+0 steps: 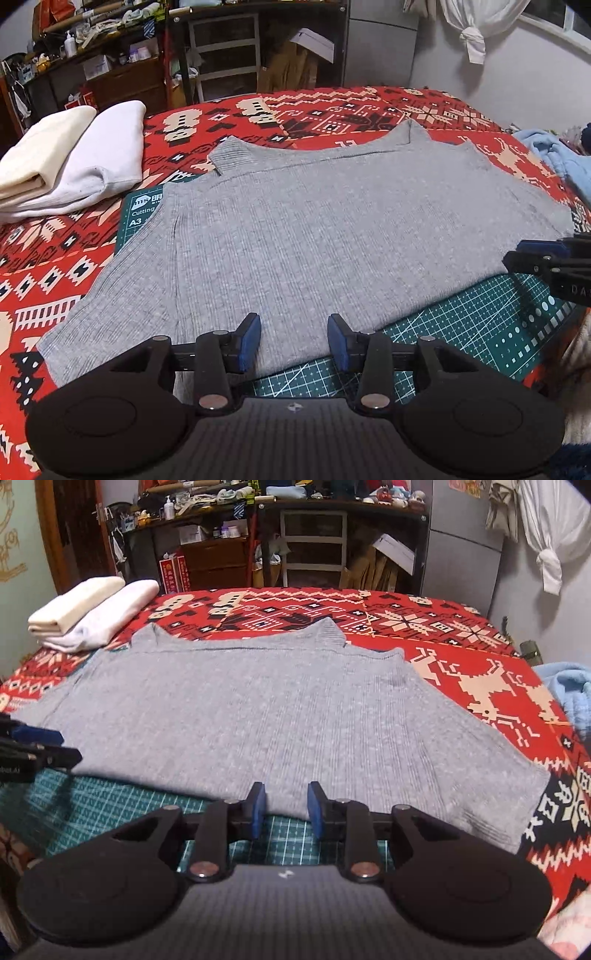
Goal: Fold clothes
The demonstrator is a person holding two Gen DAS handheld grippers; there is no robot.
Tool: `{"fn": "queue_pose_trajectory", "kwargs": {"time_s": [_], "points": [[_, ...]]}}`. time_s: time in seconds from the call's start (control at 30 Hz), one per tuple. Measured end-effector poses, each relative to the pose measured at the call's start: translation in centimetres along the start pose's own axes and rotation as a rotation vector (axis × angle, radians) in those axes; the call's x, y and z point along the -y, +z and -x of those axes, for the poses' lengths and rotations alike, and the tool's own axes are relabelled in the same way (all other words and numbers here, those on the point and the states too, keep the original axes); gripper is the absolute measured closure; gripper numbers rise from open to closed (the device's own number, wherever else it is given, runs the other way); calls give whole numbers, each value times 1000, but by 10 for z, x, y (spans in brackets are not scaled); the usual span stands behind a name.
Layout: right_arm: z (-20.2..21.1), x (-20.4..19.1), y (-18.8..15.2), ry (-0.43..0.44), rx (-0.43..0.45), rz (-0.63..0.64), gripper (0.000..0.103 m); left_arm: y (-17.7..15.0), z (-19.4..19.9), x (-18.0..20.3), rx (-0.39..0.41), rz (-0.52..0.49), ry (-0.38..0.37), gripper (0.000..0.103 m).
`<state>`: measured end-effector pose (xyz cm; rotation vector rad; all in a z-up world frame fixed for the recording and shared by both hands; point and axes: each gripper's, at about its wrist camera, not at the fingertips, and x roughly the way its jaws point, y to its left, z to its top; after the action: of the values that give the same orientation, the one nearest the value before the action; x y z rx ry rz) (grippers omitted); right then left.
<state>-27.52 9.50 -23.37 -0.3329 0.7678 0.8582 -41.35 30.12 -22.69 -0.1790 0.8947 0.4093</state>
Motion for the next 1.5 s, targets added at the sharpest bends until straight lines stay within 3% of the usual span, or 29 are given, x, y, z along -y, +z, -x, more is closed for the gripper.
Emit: {"fn": "queue_pose_trajectory", "kwargs": {"time_s": [0.1, 0.23, 0.37, 0.4, 0.6, 0.7, 0.9, 1.17, 1.5], "points": [[8, -8, 2, 15, 27, 11, 75, 0, 9, 6, 52, -16, 11, 64], [6, -31, 13, 58, 49, 65, 76, 7, 10, 12, 107, -4, -50, 64], [-9, -55, 23, 89, 39, 110, 86, 10, -6, 19, 84, -6, -65, 65], [-12, -60, 23, 99, 27, 109, 86, 9, -10, 21, 77, -15, -66, 72], [-14, -73, 9, 92, 9, 144, 87, -2, -6, 26, 82, -59, -76, 73], [-8, -78, 13, 111, 18, 151, 87, -4, -1, 24, 89, -64, -98, 78], [-14, -94, 25, 142, 23, 166, 91, -3, 0, 18, 92, -37, -128, 80], [-15, -99, 14, 165, -8, 194, 92, -6, 5, 4, 70, 1, -197, 81], [-23, -110, 17, 197, 7, 222, 92, -6, 4, -7, 26, 33, -219, 85]]}}
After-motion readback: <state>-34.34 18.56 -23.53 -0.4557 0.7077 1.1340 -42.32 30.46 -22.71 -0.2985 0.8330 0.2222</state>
